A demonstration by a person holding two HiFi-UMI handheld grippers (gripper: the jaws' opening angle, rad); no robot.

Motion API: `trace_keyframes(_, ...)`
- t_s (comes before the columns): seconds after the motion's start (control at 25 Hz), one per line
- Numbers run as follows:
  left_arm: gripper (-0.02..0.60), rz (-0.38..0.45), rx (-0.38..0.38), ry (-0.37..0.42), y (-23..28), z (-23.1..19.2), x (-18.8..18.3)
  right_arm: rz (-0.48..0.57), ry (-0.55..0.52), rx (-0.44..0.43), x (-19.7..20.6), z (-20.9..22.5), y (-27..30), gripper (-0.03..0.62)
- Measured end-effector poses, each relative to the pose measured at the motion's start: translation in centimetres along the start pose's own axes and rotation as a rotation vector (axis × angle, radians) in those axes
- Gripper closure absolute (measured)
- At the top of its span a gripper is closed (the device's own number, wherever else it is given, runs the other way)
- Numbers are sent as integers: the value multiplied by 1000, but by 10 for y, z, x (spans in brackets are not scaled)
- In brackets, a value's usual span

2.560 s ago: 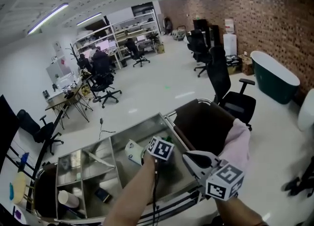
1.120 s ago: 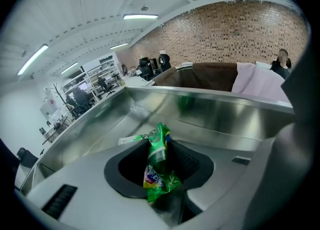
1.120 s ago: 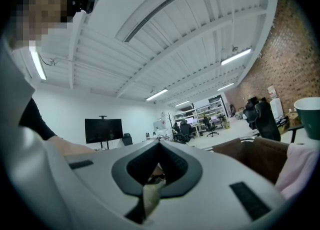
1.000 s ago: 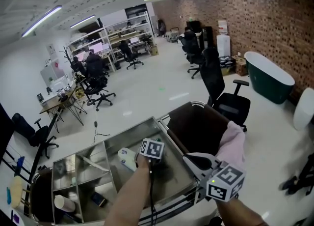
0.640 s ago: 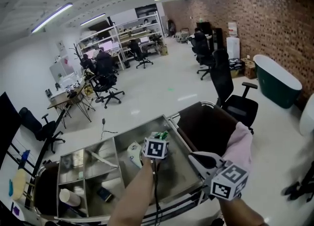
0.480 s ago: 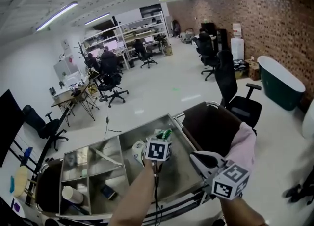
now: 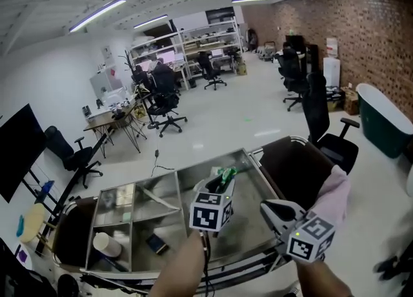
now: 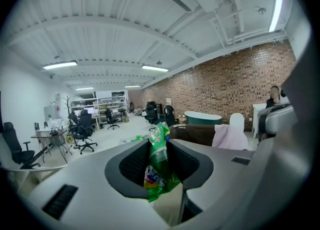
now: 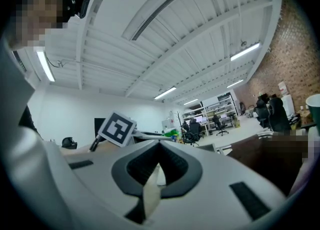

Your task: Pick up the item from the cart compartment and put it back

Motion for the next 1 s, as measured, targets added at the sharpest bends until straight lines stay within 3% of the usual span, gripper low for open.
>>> trace_keyframes(0.52, 462, 207, -42, -7, -132, 27, 12, -39, -20, -31, 11, -12, 7, 579)
trace_keyframes(1.0, 462, 241, -61, -35, -180, 54, 40, -34, -6, -35, 17, -19, 6, 579)
Point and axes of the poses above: the fingertips, and each gripper's own axes: y forward along the fingers, z to its right, x out of its underside, the point moved 9 cm from there along -y, backward along the fingers, and after that the axes turned 7 degrees about x, right-handed, at the moved point
